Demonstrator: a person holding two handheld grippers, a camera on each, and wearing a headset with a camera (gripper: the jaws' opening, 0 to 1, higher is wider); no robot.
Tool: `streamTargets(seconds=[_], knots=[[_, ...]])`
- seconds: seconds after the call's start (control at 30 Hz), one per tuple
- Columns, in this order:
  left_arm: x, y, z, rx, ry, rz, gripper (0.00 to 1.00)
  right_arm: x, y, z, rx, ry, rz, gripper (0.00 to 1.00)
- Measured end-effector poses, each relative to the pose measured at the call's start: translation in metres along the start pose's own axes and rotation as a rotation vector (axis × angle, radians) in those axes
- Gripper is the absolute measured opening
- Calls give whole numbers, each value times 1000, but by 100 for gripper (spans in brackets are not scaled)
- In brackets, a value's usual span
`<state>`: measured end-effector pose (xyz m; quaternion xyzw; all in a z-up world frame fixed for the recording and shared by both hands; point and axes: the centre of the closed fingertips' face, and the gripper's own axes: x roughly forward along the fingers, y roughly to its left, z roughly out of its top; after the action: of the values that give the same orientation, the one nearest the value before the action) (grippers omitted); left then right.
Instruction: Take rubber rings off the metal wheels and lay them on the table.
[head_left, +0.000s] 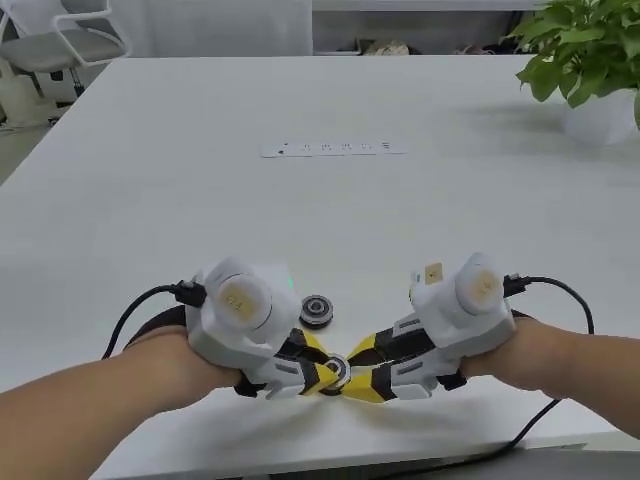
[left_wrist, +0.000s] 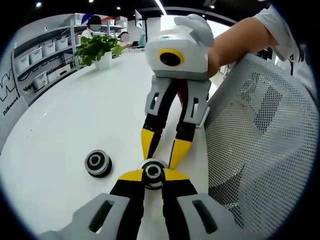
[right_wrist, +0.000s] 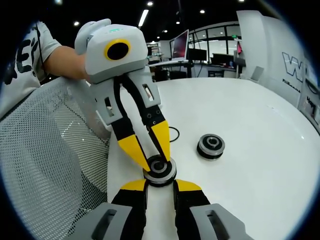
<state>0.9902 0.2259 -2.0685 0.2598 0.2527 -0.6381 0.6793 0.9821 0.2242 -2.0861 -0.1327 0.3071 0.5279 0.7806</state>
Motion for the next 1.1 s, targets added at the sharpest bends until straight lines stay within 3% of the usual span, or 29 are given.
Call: streamTargets(seconds=[0.1,0.47,0.77,1.1], knots=[[0,0,0,-1,0,1,8,-1,-1,-4,-7,18,-3,15],[1,0,0,-6,2,6,8,-1,-1,-4,14,10,-9,11],[1,0,0,-5,3,10,8,-2,0,-7,32,23,-12,1],[1,0,0,-6,2,15,8,-3,-4,-7,125,3,-21,0]])
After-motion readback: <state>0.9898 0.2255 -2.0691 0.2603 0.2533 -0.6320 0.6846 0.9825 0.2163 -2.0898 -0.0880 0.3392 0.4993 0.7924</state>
